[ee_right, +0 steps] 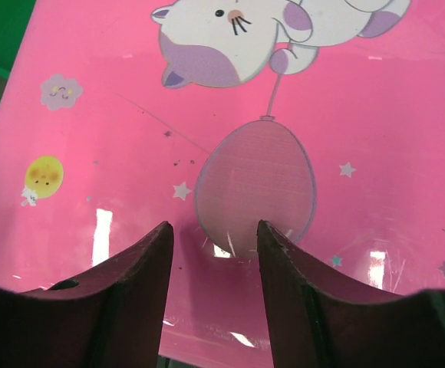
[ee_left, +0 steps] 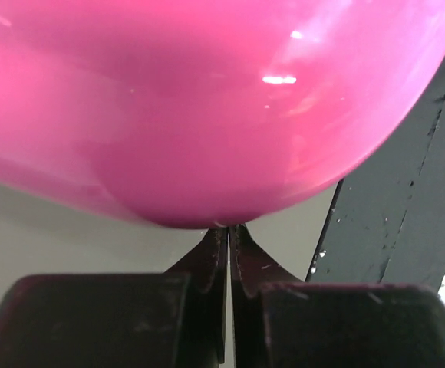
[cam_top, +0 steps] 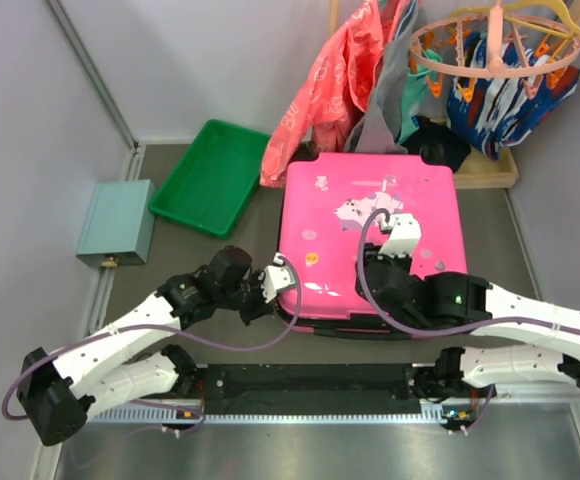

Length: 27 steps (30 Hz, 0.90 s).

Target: Open, take out, and arrange the luggage

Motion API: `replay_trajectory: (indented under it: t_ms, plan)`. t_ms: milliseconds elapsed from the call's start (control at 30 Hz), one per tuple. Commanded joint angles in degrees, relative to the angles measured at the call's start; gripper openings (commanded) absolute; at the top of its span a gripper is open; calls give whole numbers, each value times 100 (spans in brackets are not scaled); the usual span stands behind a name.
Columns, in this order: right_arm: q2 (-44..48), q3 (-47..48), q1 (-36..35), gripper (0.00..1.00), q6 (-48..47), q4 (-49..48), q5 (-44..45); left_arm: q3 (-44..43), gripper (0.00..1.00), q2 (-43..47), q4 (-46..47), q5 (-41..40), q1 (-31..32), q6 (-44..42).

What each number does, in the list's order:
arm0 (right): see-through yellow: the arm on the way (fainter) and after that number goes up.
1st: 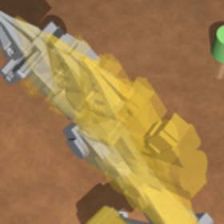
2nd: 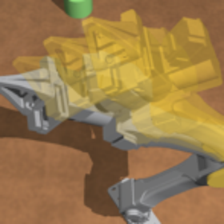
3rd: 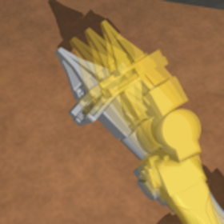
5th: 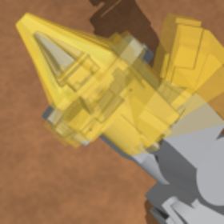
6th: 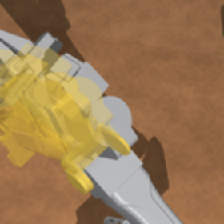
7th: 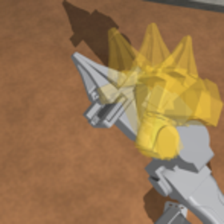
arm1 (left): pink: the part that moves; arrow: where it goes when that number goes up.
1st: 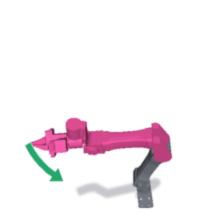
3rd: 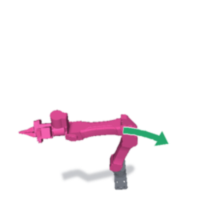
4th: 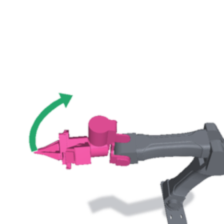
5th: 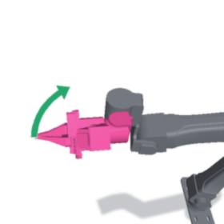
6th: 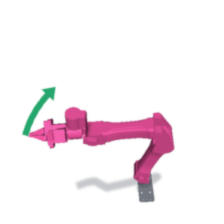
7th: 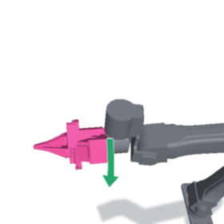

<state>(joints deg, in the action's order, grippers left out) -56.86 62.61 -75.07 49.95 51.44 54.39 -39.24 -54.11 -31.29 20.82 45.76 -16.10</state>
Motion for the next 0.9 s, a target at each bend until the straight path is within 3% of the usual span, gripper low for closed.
replay_trajectory:
  t_ms: [0,67,133,200,267,300,367,600,767,867]
  plan:
    - [-219,206,54,47,-539,5,-446,-101,0,-21,1125,-639,21,-271]
    - [-535,662,-8,46,-191,452,-395,-162,0,31,1099,-947,12,-393]
    - [-799,1050,-339,46,258,1540,-106,-171,0,49,1090,-966,-5,-412]
    - [-1317,1743,-639,47,1303,3037,343,-101,0,49,1133,-825,-5,-386]
    - [-1861,2349,-965,49,2180,3940,423,-5,0,67,1169,-860,-5,-385]
    - [-1959,2387,-1001,50,1985,4100,319,13,0,67,1204,-904,-5,-385]
    - [-1987,2283,-1054,52,2262,4102,-110,31,0,119,1178,-922,-5,-447]
    - [-783,1158,-1265,53,3196,3848,-534,48,0,225,1362,-1160,-58,-552]
    - [-1195,1226,-1379,56,3329,4110,-842,5,0,164,1415,-650,-58,-403]
    - [-1214,1202,-1405,64,3450,4111,-1027,-22,0,93,1441,-482,-58,-368]
